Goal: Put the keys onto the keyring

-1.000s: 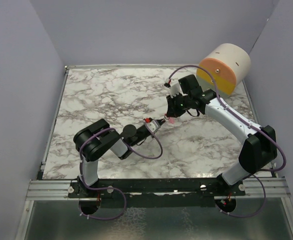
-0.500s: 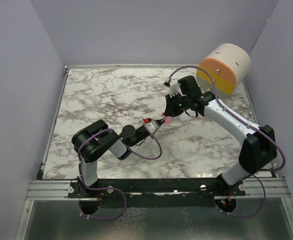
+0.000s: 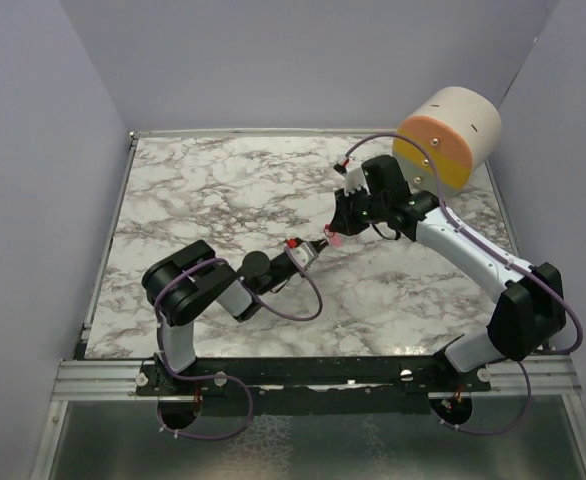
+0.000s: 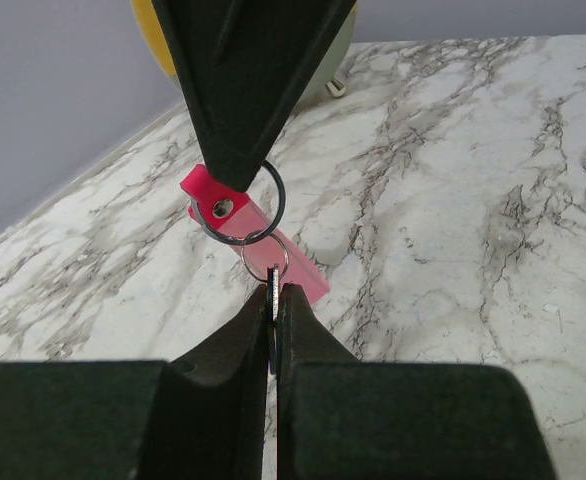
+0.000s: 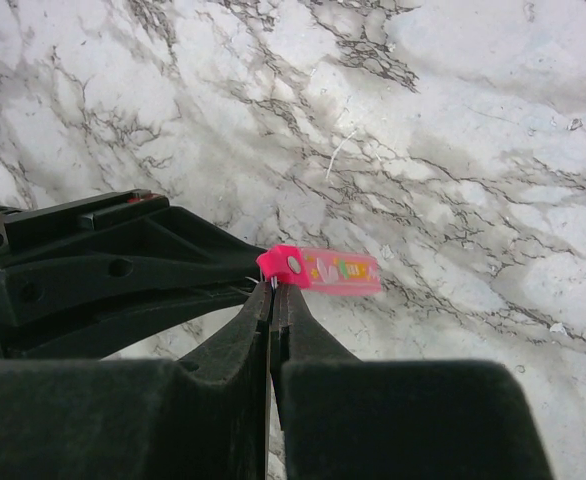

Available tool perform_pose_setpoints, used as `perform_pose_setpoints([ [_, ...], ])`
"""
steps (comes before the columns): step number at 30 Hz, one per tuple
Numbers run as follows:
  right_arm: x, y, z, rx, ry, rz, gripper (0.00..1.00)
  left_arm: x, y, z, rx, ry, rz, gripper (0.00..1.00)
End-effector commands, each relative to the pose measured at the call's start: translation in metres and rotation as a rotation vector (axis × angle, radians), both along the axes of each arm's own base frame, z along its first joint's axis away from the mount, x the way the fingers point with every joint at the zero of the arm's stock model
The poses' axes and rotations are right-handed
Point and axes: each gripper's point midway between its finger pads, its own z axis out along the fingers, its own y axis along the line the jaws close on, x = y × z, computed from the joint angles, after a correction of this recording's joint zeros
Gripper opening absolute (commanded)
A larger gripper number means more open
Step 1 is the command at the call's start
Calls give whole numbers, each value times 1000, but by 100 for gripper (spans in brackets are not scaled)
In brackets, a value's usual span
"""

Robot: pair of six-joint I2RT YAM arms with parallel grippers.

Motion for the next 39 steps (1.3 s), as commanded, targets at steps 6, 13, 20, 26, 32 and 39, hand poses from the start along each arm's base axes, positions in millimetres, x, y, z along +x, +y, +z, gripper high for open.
perform_pose_setpoints([
  [6,15,0,21,52,-105,-59,1,-2,16,64,-158,-181,49,0],
  [13,18,-1,26,69,-122,-90,1,1,18,65,-142,-166,71,0],
  [20,25,-2,31,95,-141,-127,1,4,6,74,-7,-100,28,0],
  [26,29,1,35,119,-145,-132,1,2,-2,83,75,-24,-14,0],
  [32,34,-8,43,118,-169,-192,20,11,-4,91,137,80,-7,0],
  [39,39,-42,47,71,-216,-300,44,28,4,101,195,252,2,0],
])
